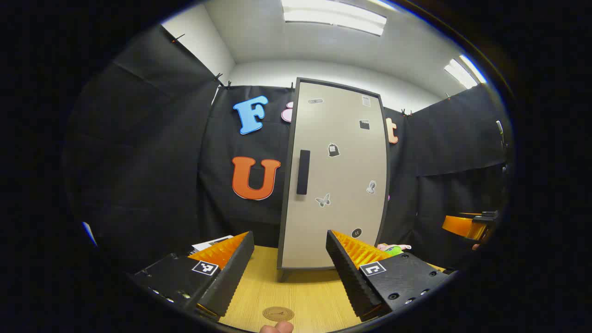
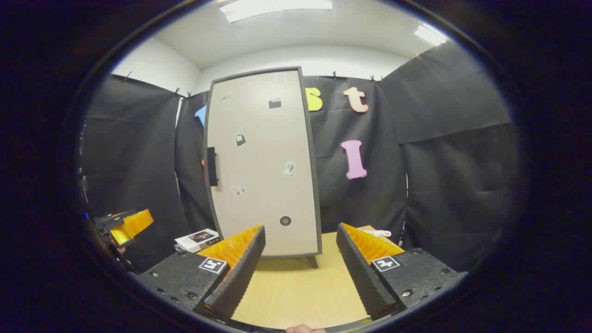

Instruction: Open the cabinet door with the right hand, grasp the bottle in the cabinet with the left hand and place it on the coaster, then close the cabinet door with the right hand.

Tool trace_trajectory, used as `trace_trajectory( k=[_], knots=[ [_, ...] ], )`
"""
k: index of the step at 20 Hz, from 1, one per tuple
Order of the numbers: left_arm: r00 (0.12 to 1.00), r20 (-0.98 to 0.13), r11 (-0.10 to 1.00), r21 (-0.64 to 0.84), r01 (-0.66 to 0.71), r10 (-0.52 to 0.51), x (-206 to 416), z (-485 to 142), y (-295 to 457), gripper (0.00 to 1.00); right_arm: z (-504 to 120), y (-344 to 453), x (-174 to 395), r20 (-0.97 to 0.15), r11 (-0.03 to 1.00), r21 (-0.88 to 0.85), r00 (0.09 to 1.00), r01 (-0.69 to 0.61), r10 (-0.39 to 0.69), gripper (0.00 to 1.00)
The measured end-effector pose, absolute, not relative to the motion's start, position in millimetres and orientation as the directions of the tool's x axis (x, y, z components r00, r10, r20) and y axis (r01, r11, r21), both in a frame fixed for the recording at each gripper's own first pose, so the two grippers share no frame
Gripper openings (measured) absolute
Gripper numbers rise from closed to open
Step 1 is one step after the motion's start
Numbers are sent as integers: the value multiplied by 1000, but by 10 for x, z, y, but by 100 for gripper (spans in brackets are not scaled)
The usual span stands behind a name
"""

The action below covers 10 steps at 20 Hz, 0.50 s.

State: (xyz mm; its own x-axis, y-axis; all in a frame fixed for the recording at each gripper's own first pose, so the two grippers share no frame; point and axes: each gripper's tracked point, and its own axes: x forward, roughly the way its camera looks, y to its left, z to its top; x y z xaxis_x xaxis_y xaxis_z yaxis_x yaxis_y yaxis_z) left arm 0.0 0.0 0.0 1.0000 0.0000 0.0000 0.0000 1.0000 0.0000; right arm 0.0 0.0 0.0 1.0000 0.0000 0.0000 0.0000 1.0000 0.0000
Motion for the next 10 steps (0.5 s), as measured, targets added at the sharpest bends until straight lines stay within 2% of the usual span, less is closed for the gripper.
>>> trace_trajectory(
  k=[3,4,5,10],
  knots=[
    [1000,11,1000,26,-4,3,11,-31,-58,95,-81,-145,-32,-15,1000,-18,1000,23,-23,94],
    [1000,13,1000,30,4,-4,30,-29,-110,95,-97,-153,-27,-19,1000,-19,1000,22,-23,99],
    [1000,14,999,33,9,-9,38,-34,-138,95,-95,-152,-12,-20,1000,-21,1000,21,-21,94],
    [999,22,998,61,23,-24,109,-20,-214,95,-87,-139,24,-5,999,-29,1000,20,-21,94]
  ],
)
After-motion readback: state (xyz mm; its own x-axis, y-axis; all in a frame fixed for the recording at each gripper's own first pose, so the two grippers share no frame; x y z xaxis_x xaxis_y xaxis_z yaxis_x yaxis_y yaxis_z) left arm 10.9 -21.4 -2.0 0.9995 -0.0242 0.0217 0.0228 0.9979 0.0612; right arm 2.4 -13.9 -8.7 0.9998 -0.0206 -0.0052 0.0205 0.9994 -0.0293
